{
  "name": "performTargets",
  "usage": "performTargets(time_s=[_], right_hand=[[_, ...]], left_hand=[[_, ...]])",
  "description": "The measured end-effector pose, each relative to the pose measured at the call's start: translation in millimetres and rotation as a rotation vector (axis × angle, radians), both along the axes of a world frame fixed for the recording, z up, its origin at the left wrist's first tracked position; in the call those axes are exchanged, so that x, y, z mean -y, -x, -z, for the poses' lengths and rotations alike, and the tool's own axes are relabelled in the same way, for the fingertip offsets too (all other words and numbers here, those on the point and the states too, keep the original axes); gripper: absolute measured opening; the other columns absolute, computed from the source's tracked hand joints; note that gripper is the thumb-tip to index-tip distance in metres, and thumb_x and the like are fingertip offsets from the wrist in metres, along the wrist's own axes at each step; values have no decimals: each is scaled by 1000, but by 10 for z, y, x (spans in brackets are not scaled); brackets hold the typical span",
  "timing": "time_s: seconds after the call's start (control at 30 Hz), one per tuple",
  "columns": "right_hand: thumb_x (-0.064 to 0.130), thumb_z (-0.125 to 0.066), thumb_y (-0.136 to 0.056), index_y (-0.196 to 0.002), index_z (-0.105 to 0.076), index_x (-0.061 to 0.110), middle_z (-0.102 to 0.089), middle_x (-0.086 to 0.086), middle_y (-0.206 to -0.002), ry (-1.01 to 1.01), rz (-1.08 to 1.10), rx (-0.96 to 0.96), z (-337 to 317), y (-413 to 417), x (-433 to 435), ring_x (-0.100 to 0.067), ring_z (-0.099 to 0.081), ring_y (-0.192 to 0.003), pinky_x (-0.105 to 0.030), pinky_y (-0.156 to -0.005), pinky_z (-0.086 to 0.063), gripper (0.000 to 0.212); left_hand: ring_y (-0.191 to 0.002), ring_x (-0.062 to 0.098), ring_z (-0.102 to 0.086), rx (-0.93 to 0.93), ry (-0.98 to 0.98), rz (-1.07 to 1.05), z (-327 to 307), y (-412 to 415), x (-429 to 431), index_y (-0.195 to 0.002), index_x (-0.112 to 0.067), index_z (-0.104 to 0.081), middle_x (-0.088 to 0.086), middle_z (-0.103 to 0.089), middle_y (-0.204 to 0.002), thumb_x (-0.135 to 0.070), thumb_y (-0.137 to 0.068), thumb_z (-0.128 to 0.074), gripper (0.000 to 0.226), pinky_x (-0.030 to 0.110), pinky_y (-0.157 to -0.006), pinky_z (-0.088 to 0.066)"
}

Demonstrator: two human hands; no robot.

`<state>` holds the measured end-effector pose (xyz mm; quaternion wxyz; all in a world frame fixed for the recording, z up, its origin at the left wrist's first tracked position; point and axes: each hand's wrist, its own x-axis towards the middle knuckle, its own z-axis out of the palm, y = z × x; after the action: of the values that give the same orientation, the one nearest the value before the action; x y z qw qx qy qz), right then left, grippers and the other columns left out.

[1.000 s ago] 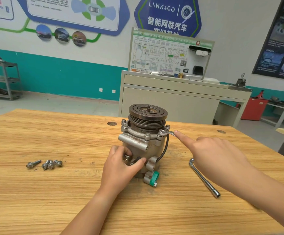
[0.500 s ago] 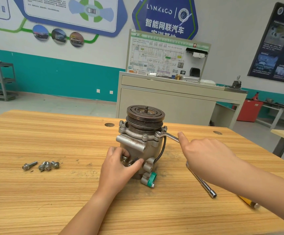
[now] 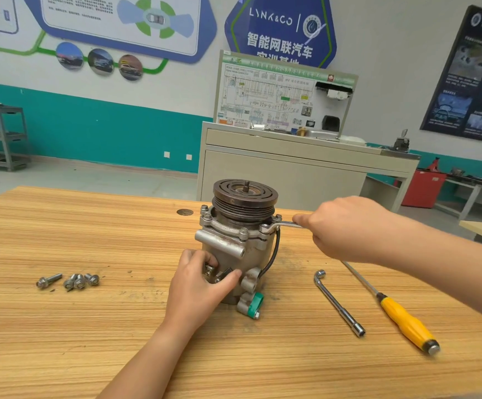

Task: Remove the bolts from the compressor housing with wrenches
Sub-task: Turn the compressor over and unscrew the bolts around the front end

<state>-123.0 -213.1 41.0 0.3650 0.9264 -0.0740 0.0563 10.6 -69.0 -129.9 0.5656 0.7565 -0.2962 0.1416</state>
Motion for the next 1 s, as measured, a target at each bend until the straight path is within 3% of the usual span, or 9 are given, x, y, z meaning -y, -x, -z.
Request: performTargets(time_s=[0.17, 0.3, 0.37, 0.47, 0.57, 0.63, 0.73, 0.87, 1.0], right_hand=[[6, -39, -90, -128, -44, 23, -47, 5, -62, 106, -55, 39, 81, -129, 304, -15, -42, -49, -25, -41, -26, 42], [0, -56, -84, -117, -56, 10, -68, -4, -93, 131, -230, 178, 273, -302, 556, -22, -65, -83, -36, -86, -49, 35], [-9, -76, -61, -88, -70, 4, -71, -8, -76, 42, -382, 400, 373, -438, 615, -23, -68, -69, -41, -74, -55, 31], [-9, -82, -52, -75, -71, 3, -71, -8, -71, -62, -440, 488, 490, -601, 585, -23, -68, -61, -41, -65, -55, 29], [-4, -78, -66, -86, -69, 0, -70, -11, -69, -191, -376, 488, 568, -580, 600, -27, -66, -57, -40, -61, -54, 22], [10, -57, -90, -107, -62, 2, -67, -11, -74, -418, -261, 609, 577, -455, 597, -28, -63, -61, -35, -55, -49, 19], [19, -38, -98, -125, -48, 8, -54, 1, -66, -714, -203, 755, 547, -160, 465, -23, -52, -58, -32, -48, -36, 31], [26, -35, -97, -140, -30, 30, -59, 3, -79, -551, -94, 565, 530, 331, 160, -25, -57, -73, -33, -56, -41, 43], [21, -31, -96, -144, 0, 37, -41, 5, -79, -390, 113, 312, 561, 454, -134, -23, -56, -81, -30, -56, -31, 60]], left_hand=[[-85, -10, -44, 5, -8, 0, -12, 5, 0, -73, -23, -51, -8, -49, -85, -45, -60, -74, 34, 2, -65, -32], [-85, -9, -45, 7, 4, -11, 1, 1, 3, -71, -23, -50, -6, -49, -85, -39, -61, -77, 33, 4, -66, -33], [-86, -8, -45, 5, 1, -14, 11, 3, -2, -71, -23, -50, -5, -49, -84, -36, -62, -79, 34, 3, -66, -33], [-87, -7, -45, -4, -2, -14, 3, 9, 0, -72, -22, -51, -5, -49, -85, -37, -62, -79, 33, 3, -66, -33], [-85, -5, -46, -1, -5, -13, -15, 18, -4, -72, -22, -51, -7, -49, -85, -41, -61, -76, 33, 3, -65, -33], [-83, -3, -48, -3, -11, -14, -14, 22, -7, -73, -23, -51, -7, -49, -86, -41, -61, -76, 33, 4, -67, -33], [-82, -2, -48, -5, -18, -17, -12, 24, -8, -75, -22, -52, -7, -49, -87, -43, -62, -75, 33, 4, -67, -34], [-87, -7, -46, -5, -16, -12, -9, 30, -11, -75, -23, -52, -7, -50, -88, -42, -62, -75, 33, 3, -67, -33], [-88, -9, -45, -8, -10, -10, -14, 39, -12, -74, -24, -51, -7, -49, -88, -42, -63, -75, 33, 3, -67, -34]])
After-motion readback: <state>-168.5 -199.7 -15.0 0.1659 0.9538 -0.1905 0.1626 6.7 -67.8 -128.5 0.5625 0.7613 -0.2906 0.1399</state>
